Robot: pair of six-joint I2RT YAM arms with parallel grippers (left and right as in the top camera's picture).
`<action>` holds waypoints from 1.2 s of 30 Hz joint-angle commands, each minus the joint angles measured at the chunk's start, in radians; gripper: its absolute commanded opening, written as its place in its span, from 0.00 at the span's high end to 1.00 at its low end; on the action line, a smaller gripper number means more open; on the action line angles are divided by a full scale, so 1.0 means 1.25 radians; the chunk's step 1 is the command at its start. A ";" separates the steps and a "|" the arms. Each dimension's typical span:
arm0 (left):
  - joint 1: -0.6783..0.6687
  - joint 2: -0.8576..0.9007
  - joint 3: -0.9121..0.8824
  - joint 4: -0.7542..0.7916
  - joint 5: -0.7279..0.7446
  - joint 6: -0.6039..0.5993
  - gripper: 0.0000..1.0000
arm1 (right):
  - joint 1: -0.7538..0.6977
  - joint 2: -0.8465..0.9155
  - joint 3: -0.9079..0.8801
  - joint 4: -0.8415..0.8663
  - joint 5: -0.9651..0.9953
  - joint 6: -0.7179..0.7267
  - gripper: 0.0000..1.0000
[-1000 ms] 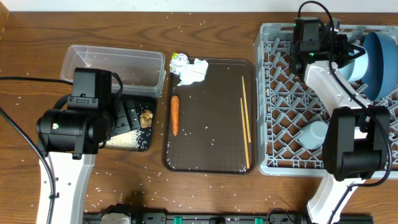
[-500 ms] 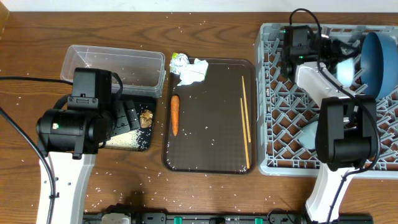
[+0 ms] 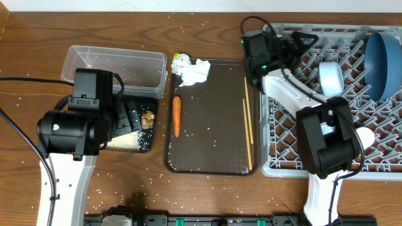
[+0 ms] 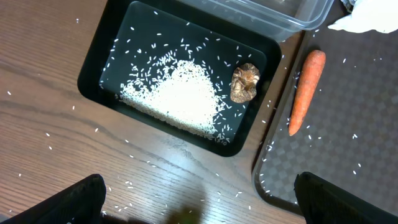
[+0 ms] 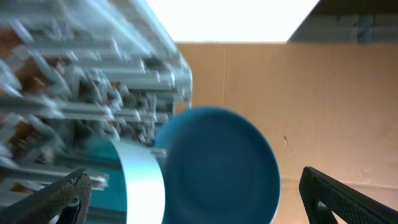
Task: Sort waste into correct bins and load items into the dishwasher rack
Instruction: 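Grasp the chopsticks on the brown tray with the right gripper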
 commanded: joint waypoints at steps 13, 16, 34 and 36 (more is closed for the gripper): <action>0.003 0.003 0.002 -0.002 -0.013 0.008 0.02 | 0.157 -0.139 0.009 -0.201 -0.315 0.380 0.01; 0.003 0.003 0.002 -0.002 -0.013 0.008 0.02 | 0.166 -0.173 0.009 -0.352 -0.621 0.562 0.01; 0.003 0.003 0.002 -0.002 -0.013 0.008 0.02 | 0.182 -0.164 0.008 -0.616 -1.178 0.991 0.01; 0.003 0.003 0.002 -0.002 -0.013 0.008 0.02 | 0.195 -0.164 0.008 -0.595 -1.211 0.991 0.01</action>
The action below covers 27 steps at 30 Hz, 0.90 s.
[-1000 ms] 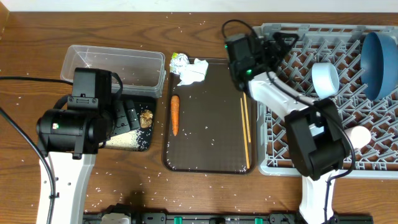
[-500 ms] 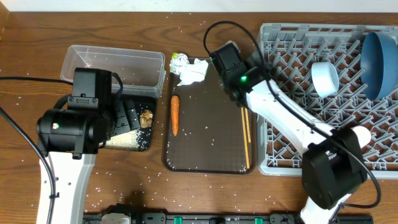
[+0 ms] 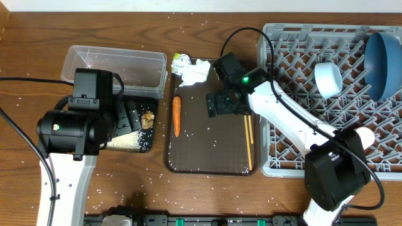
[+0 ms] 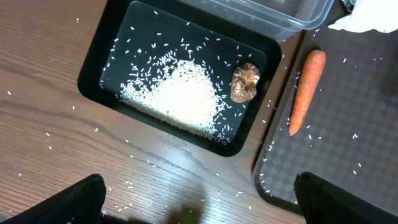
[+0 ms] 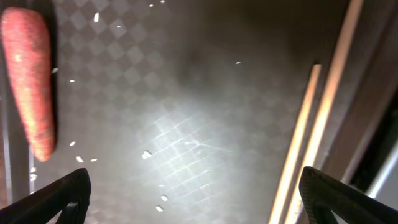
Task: Sort waste into correct bins and load items into the dishwasher rack
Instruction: 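Grasp the chopsticks on the brown tray with the right gripper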
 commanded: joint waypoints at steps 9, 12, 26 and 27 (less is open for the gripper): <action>0.003 0.003 0.003 -0.002 -0.013 0.008 0.02 | 0.095 0.015 0.002 0.093 0.009 0.079 0.18; 0.003 0.003 0.003 -0.002 -0.013 0.008 0.02 | 0.092 0.022 0.000 -0.038 0.111 0.182 0.10; 0.003 0.003 0.003 -0.002 -0.013 0.008 0.02 | 0.059 0.109 -0.074 -0.057 0.103 0.164 0.24; 0.003 0.003 0.003 -0.002 -0.013 0.008 0.02 | 0.058 0.110 -0.074 -0.052 0.113 0.164 0.25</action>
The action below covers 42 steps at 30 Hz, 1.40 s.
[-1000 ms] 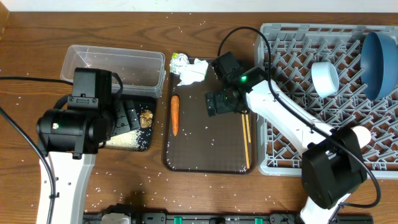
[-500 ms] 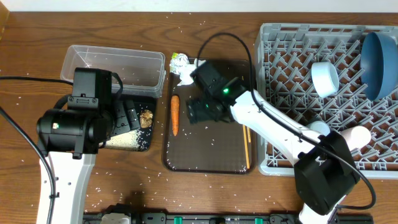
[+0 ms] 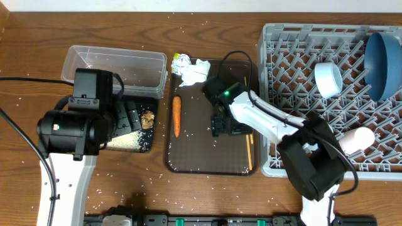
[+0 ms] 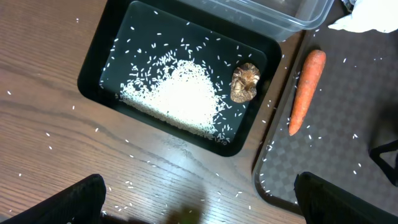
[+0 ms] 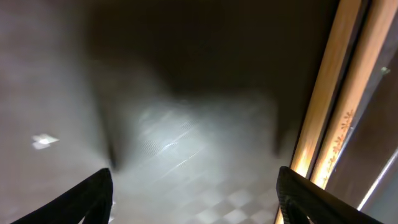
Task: Sort waste into correct bins and load items into the dishwasher rack
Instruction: 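Grasp the chopsticks on the brown tray with the right gripper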
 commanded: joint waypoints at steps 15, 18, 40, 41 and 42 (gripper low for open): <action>0.003 0.003 0.003 -0.002 -0.013 0.008 0.02 | -0.021 0.002 -0.002 -0.005 0.107 0.014 0.23; 0.003 0.003 0.003 -0.002 -0.013 0.008 0.02 | -0.025 0.004 -0.010 -0.001 0.075 0.014 0.23; 0.003 0.003 0.003 -0.002 -0.013 0.008 0.02 | -0.036 -0.002 -0.098 0.051 -0.005 0.001 0.36; 0.003 0.003 0.003 -0.002 -0.013 0.008 0.02 | -0.038 -0.002 -0.098 0.049 0.005 0.001 0.36; 0.003 0.003 0.003 -0.002 -0.013 0.008 0.02 | -0.039 -0.002 -0.098 0.050 0.007 0.000 0.35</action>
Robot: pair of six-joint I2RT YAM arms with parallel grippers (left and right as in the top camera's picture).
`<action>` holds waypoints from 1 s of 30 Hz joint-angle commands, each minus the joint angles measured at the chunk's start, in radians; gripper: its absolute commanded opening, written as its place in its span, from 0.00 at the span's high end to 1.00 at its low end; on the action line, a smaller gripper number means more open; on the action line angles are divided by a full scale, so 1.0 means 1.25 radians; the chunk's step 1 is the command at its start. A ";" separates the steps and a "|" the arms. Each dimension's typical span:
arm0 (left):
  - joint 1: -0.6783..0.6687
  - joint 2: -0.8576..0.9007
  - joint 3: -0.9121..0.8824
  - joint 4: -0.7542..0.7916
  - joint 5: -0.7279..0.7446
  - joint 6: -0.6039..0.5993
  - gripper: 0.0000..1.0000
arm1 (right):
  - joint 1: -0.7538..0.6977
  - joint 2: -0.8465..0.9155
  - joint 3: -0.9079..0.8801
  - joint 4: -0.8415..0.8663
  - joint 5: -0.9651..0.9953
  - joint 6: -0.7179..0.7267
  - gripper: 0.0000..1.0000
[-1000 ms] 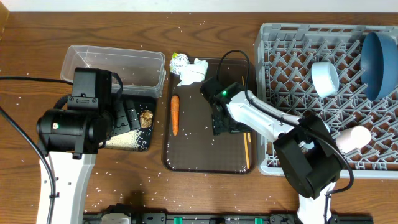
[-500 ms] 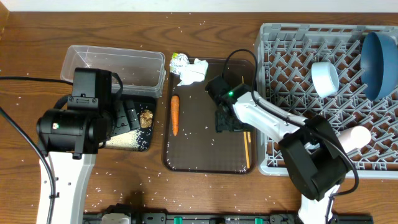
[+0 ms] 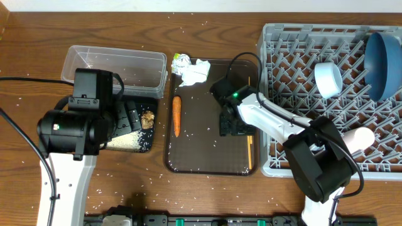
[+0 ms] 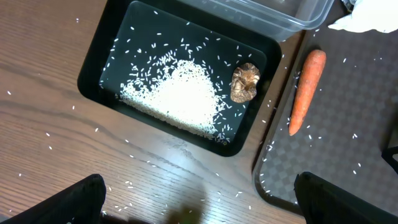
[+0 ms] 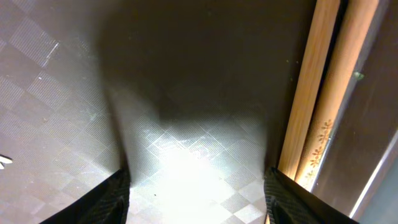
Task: Sort waste into correct bins and load items into the dishwasher rack
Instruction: 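Grasp the chopsticks on the brown tray with the right gripper, then carry the chopsticks into the rack with the right gripper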
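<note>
Two wooden chopsticks [image 3: 249, 129] lie along the right edge of the dark tray [image 3: 201, 160]. My right gripper [image 5: 196, 202] is open and very low over the tray, and the chopsticks [image 5: 318, 93] run just outside its right finger. An orange carrot [image 3: 176, 116] lies on the tray's left side, also seen in the left wrist view as the carrot [image 4: 305, 87]. Crumpled white paper [image 3: 195, 71] and a foil ball [image 3: 181, 61] sit at the tray's top. My left gripper [image 4: 198, 208] hangs open above the black bin [image 4: 102, 59] of rice.
A clear plastic bin [image 3: 116, 68] stands behind the black bin. The grey dish rack [image 3: 295, 135] at the right holds a blue bowl [image 3: 382, 56], a white cup [image 3: 330, 78] and another white piece [image 3: 355, 139]. Rice grains are scattered over the wooden table [image 3: 38, 37].
My right gripper has shifted slightly to the right, closer to the chopsticks and the tray surface. It is still open. The left arm has not moved.
My right gripper was open at the dish rack, facing the blue bowl and white cup. Then it was over the middle of the tray between carrot and chopsticks. Then it was low beside the chopsticks, and now it is right against them.
</note>
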 commanded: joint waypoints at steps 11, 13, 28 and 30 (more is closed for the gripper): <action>0.003 0.003 0.003 -0.002 -0.013 0.008 0.02 | -0.005 -0.092 -0.024 0.021 0.017 -0.042 0.29; 0.003 0.003 0.003 -0.002 -0.013 0.008 0.02 | -0.005 -0.092 -0.026 0.021 0.017 -0.030 0.29; 0.003 0.003 0.003 -0.002 -0.013 0.008 0.02 | -0.008 0.019 -0.044 0.023 0.021 0.021 0.35; 0.003 0.003 0.003 -0.002 -0.013 0.008 0.02 | -0.005 0.019 -0.044 0.030 0.006 0.011 0.41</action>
